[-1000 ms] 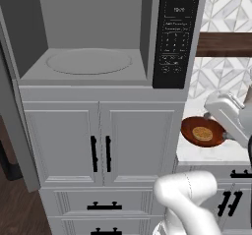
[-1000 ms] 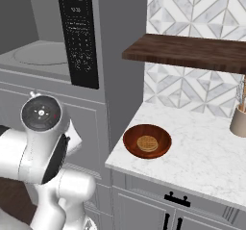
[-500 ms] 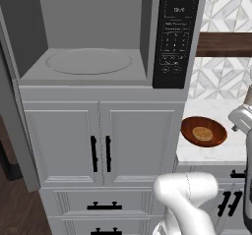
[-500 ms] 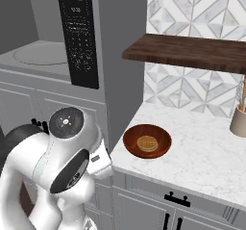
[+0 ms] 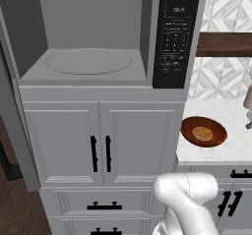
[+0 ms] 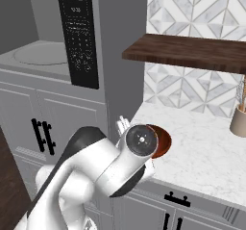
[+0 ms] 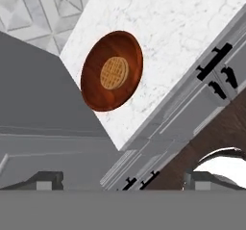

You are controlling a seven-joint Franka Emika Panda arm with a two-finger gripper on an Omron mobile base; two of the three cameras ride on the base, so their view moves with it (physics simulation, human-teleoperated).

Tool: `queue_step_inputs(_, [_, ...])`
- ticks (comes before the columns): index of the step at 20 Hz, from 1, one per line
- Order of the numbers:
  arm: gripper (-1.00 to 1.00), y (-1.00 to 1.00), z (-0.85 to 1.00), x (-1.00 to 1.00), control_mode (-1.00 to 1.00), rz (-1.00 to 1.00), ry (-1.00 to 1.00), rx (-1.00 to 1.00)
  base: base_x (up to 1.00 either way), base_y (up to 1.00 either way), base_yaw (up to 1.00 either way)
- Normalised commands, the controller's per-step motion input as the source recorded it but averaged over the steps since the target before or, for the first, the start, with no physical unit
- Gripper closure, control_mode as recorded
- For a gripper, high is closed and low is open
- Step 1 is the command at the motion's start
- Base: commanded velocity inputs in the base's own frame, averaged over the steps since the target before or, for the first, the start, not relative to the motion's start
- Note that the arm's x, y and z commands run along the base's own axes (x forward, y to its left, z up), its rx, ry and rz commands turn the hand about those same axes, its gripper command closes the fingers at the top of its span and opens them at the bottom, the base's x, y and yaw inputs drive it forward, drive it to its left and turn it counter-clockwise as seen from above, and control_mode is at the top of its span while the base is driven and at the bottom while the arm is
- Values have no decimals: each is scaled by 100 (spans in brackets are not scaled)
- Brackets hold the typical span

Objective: Open the microwave, place the bowl with waffle inside the microwave, then close the microwave door and turn it on.

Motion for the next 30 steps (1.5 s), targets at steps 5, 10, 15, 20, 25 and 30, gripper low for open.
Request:
queue_step_inputs(5, [-100,-58,-38,62,-100,0,17,6,0,0,0])
queue_step_inputs(10, [-100,-43,-53,61,-100,1,11,1,0,0,0])
queue_step_inputs(15, [-100,-7,-63,48,-100,4,-1,0,0,0,0])
queue_step_inputs(20, [-100,0,-50,65,-100,5,0,0,0,0,0])
queue_step_inputs(25, [-100,0,-40,68,-100,6,2,0,0,0,0])
queue_step_inputs(30, [-100,0,-41,45,-100,4,7,0,0,0,0])
